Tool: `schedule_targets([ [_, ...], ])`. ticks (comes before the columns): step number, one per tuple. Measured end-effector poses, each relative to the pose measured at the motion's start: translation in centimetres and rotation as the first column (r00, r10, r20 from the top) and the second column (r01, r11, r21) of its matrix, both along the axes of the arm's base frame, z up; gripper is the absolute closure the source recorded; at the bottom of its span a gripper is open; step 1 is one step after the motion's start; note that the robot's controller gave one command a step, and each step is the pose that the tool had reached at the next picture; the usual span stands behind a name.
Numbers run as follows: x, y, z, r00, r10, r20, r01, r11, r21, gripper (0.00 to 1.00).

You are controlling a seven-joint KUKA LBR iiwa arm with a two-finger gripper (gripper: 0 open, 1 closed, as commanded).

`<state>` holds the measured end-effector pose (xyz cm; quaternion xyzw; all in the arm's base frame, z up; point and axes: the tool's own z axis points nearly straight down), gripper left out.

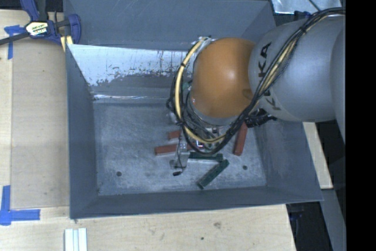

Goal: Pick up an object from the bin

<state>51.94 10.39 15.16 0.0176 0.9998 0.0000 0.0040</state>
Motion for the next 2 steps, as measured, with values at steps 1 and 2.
schedule_targets([
  [1,2.48,-3.01,-8.5,0.996,-0.091,-0.01,0.091,0.996,-0.002,0.0],
  [2,2.6,-2.84,-8.13,0.996,-0.091,-0.005,0.091,0.996,0.001,1.0],
])
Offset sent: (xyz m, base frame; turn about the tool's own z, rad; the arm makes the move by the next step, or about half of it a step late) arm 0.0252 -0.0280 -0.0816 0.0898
